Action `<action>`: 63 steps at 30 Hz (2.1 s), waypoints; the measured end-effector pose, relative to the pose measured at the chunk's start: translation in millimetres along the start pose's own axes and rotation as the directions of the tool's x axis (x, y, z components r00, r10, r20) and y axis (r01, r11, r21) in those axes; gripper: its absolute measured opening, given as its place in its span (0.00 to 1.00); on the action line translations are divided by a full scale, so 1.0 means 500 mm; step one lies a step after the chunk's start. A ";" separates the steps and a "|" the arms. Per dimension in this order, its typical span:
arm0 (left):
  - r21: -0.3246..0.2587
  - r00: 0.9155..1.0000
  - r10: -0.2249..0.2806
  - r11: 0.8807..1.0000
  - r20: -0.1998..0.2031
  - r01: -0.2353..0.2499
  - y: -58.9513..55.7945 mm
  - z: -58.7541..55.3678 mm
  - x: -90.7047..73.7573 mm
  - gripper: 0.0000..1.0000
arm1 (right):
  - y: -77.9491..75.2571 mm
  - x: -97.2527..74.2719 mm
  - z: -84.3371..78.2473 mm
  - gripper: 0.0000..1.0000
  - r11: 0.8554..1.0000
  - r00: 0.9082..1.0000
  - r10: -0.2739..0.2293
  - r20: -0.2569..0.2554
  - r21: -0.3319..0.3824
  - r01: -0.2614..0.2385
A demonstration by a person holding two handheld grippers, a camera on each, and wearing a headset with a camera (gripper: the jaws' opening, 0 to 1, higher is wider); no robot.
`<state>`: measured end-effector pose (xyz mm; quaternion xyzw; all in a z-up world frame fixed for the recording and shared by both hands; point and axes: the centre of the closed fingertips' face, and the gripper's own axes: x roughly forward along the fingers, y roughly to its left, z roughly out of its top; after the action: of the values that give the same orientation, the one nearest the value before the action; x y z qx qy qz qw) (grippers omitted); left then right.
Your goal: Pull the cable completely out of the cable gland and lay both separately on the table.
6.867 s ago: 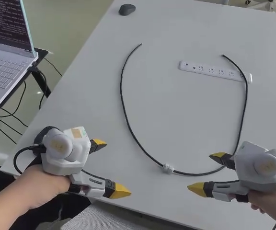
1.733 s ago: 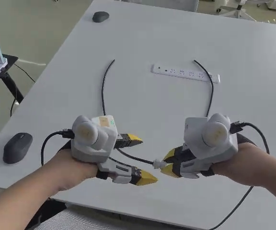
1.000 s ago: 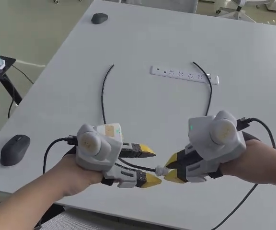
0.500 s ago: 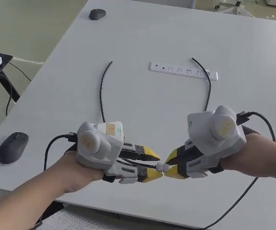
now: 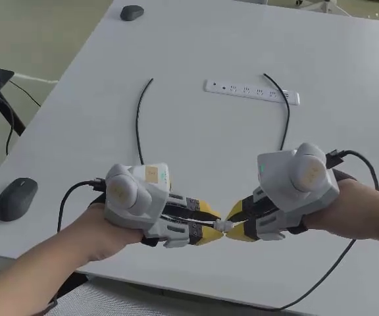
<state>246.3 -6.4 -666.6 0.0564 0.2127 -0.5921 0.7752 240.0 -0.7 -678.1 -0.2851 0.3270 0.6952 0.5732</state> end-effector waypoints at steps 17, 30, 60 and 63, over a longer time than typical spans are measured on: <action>-0.069 1.000 -0.015 0.997 0.008 0.015 -0.007 0.035 -0.030 0.15 | 0.006 -0.029 0.041 0.08 0.996 0.986 0.000 0.164 0.083 -0.014; -0.081 1.000 -0.006 0.997 0.015 0.007 -0.006 0.053 -0.055 0.15 | -0.007 -0.049 0.056 0.14 0.959 0.953 0.012 0.304 0.265 -0.097; -0.009 0.999 -0.019 1.000 0.027 0.019 -0.021 0.074 -0.067 0.15 | 0.024 -0.066 0.104 0.10 0.671 0.760 0.220 0.612 0.471 -0.573; -0.013 0.999 -0.021 1.000 0.025 0.021 -0.021 0.071 -0.066 0.15 | 0.026 -0.066 0.105 0.09 0.677 0.761 0.222 0.609 0.466 -0.570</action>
<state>238.7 8.2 -619.6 0.0417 0.2077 -0.5993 0.7720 231.9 18.5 -618.1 0.1960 0.4326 0.7052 0.5264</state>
